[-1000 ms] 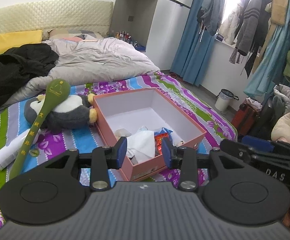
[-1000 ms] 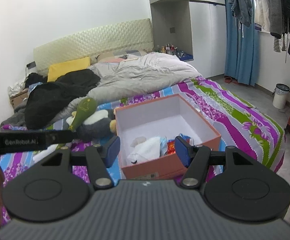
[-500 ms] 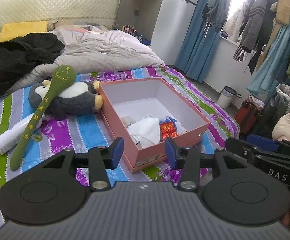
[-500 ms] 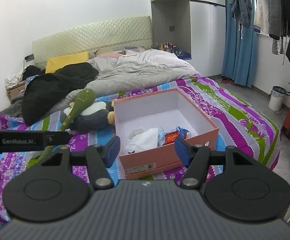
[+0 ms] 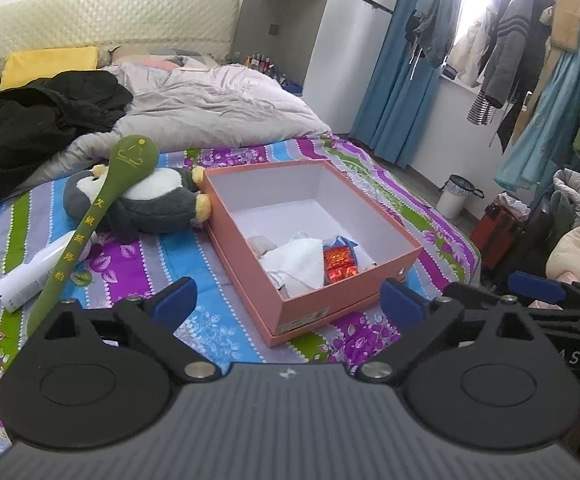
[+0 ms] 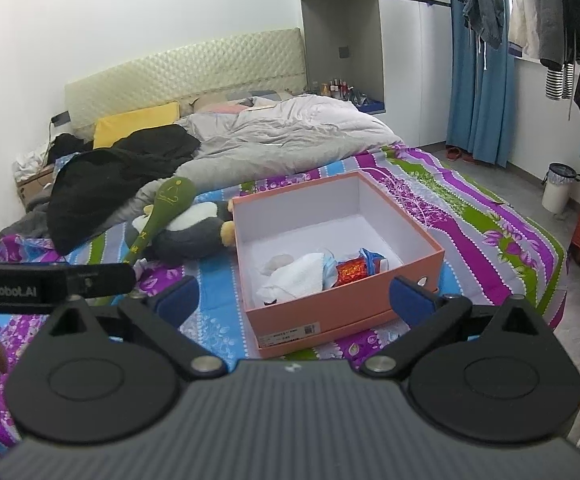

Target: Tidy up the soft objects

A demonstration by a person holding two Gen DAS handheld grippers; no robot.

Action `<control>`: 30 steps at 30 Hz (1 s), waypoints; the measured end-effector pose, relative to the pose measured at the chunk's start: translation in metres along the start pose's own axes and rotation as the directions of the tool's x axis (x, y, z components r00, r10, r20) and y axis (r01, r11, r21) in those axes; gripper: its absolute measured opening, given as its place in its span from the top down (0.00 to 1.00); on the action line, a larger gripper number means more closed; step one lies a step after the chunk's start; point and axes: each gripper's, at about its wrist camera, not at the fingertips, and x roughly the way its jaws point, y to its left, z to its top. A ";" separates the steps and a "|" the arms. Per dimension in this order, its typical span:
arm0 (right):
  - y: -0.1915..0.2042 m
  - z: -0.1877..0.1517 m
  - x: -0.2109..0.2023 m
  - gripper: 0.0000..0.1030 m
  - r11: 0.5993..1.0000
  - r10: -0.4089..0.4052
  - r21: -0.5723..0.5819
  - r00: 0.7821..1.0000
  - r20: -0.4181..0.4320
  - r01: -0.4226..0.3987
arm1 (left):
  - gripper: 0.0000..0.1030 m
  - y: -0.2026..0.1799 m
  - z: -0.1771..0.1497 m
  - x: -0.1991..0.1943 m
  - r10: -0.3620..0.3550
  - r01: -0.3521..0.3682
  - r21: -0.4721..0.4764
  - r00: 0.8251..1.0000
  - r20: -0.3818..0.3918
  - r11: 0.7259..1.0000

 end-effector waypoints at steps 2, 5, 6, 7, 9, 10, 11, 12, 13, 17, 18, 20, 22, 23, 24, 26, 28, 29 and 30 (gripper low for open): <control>0.001 0.000 0.000 0.00 1.000 -0.010 -0.003 1.000 -0.001 0.010 | 0.02 0.000 0.001 0.001 0.012 -0.012 0.000 1.000 -0.007 1.000; 0.000 -0.002 0.001 0.00 1.000 -0.016 -0.003 1.000 -0.005 0.016 | 0.01 0.001 0.001 0.001 0.013 -0.013 0.001 1.000 -0.011 1.000; 0.000 -0.002 0.001 0.00 1.000 -0.018 -0.002 1.000 -0.006 0.018 | 0.01 0.001 0.001 0.001 0.013 -0.013 -0.001 1.000 -0.010 1.000; -0.001 -0.002 0.001 0.00 1.000 -0.021 0.000 1.000 -0.006 0.021 | 0.00 0.001 0.001 0.001 0.015 -0.015 -0.004 1.000 -0.011 1.000; -0.001 -0.003 0.001 0.00 1.000 -0.022 0.000 1.000 -0.006 0.022 | 0.00 0.000 0.002 0.002 0.017 -0.018 -0.007 1.000 -0.016 1.000; -0.001 -0.003 0.000 0.00 1.000 -0.024 0.002 1.000 -0.006 0.024 | 0.00 0.000 0.002 0.002 0.022 -0.022 -0.007 1.000 -0.020 1.000; -0.001 -0.003 0.001 0.00 1.000 -0.025 0.003 1.000 -0.005 0.025 | 0.00 0.000 0.002 0.003 0.025 -0.025 -0.005 0.999 -0.026 1.000; -0.001 -0.002 0.002 0.00 1.000 -0.025 0.004 1.000 -0.005 0.025 | 0.00 0.000 0.002 0.003 0.026 -0.027 -0.005 0.999 -0.029 1.000; -0.001 -0.002 0.002 0.00 1.000 -0.026 0.005 1.000 -0.006 0.026 | 0.00 0.000 0.002 0.004 0.027 -0.027 -0.002 0.999 -0.031 1.000; -0.002 -0.003 0.002 0.00 1.000 -0.028 0.008 1.000 -0.010 0.028 | 0.00 -0.002 0.003 0.006 0.026 -0.027 -0.002 0.999 -0.039 1.000; -0.003 -0.003 0.003 0.00 1.000 -0.029 0.009 1.000 -0.011 0.029 | 0.00 -0.002 0.003 0.006 0.024 -0.024 -0.001 0.999 -0.041 1.000; -0.004 -0.003 0.003 0.00 0.999 -0.032 0.012 0.999 -0.011 0.032 | 0.00 -0.003 0.003 0.006 0.018 -0.018 0.005 0.999 -0.039 1.000; -0.005 -0.002 0.003 0.00 0.999 -0.035 0.013 0.999 -0.011 0.035 | 0.00 -0.004 0.002 0.006 0.019 -0.019 0.008 0.999 -0.034 1.000; -0.005 -0.003 0.003 0.00 0.999 -0.035 0.013 0.999 -0.012 0.035 | 0.00 -0.004 0.003 0.007 0.020 -0.020 0.007 0.999 -0.034 1.000; -0.005 -0.003 0.004 0.00 0.999 -0.035 0.013 0.999 -0.013 0.035 | 0.00 -0.004 0.003 0.007 0.020 -0.020 0.006 0.999 -0.036 1.000; -0.006 -0.003 0.004 0.00 0.999 -0.038 0.014 0.999 -0.012 0.038 | 0.00 -0.003 0.004 0.008 0.022 -0.022 0.003 0.999 -0.037 1.000; -0.006 -0.003 0.004 0.00 0.999 -0.038 0.017 0.999 -0.013 0.038 | 0.00 -0.004 0.004 0.008 0.024 -0.024 0.007 0.999 -0.038 1.000; -0.006 -0.003 0.005 0.00 0.999 -0.037 0.018 0.999 -0.014 0.038 | 0.00 -0.004 0.004 0.008 0.025 -0.025 0.005 0.999 -0.037 1.000; -0.006 -0.003 0.004 0.00 0.999 -0.037 0.019 0.999 -0.014 0.038 | 0.00 -0.004 0.004 0.008 0.026 -0.026 0.006 0.999 -0.037 1.000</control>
